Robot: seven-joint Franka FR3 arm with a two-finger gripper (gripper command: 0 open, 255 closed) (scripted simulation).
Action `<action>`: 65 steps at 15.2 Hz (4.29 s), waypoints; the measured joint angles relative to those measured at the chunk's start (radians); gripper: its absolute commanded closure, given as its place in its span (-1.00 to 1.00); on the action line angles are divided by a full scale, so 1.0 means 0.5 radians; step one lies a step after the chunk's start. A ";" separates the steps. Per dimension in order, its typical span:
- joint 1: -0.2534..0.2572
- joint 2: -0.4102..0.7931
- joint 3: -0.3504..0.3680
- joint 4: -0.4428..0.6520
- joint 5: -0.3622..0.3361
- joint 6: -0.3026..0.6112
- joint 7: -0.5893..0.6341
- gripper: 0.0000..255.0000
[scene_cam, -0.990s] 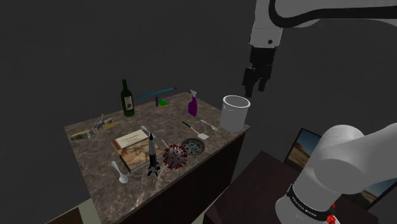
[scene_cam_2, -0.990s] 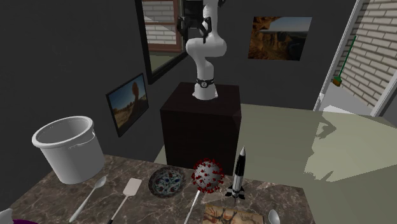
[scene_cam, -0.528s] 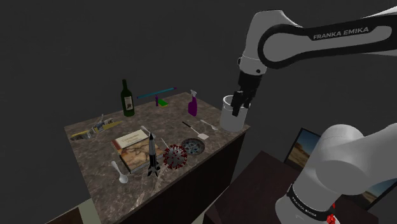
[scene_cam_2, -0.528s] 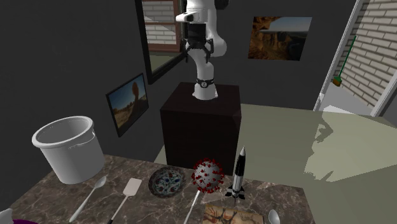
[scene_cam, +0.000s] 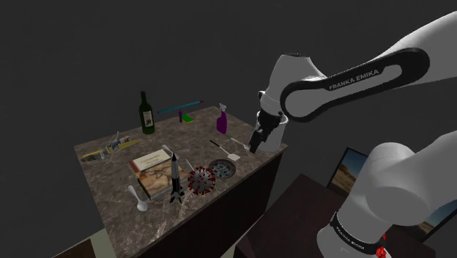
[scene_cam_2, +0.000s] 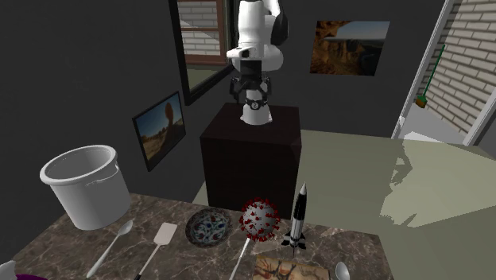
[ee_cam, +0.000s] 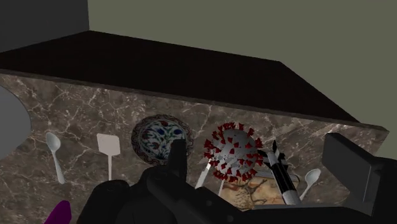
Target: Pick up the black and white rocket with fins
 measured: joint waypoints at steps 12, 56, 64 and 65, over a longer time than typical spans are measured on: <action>0.402 1.178 -0.082 0.089 0.628 1.506 -0.700 -1.00; -0.665 3.659 1.422 1.770 0.759 2.872 -2.373 1.00; -0.702 3.432 1.455 1.599 0.916 2.817 -2.366 1.00; -0.697 3.406 1.459 1.589 0.936 2.808 -2.366 1.00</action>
